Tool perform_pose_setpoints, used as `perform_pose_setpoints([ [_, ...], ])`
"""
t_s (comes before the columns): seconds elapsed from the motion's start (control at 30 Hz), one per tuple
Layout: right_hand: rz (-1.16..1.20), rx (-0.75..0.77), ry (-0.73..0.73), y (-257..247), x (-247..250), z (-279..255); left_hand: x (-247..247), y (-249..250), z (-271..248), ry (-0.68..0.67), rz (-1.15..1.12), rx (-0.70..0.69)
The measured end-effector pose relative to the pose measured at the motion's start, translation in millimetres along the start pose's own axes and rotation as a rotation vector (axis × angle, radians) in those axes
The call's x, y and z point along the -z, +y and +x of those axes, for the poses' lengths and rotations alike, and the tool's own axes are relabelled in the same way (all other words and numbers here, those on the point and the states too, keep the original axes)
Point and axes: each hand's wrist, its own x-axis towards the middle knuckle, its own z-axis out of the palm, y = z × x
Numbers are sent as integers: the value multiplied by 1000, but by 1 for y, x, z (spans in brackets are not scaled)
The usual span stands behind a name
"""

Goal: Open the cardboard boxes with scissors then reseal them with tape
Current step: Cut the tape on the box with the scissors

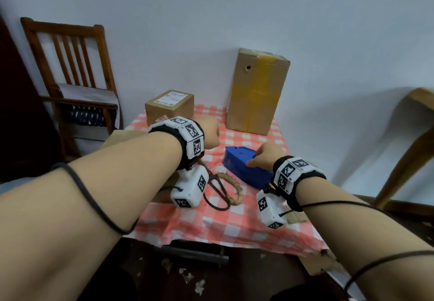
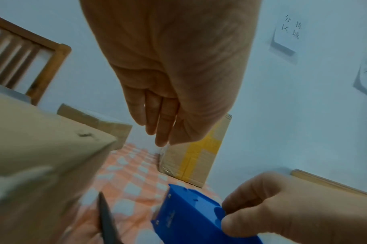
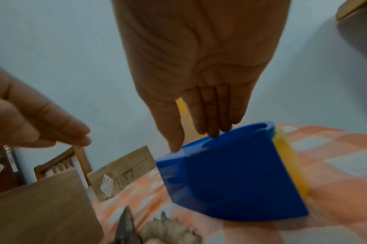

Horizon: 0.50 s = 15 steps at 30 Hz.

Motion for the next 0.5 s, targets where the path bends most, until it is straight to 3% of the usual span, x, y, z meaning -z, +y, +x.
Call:
perform_pose_setpoints([
  [0.17, -238, 77, -83, 12, -19, -1, -11, 19, 4, 12, -45, 3],
  [0.3, -261, 111, -64, 14, -28, 1, -16, 18, 1, 31, -168, 73],
  [0.4, -148, 132, -18, 15, -19, 1, -17, 20, -4, 58, -322, 132],
  [0.5, 176, 82, 48, 14, -3, -3, -17, 21, -5, 78, -613, 198],
])
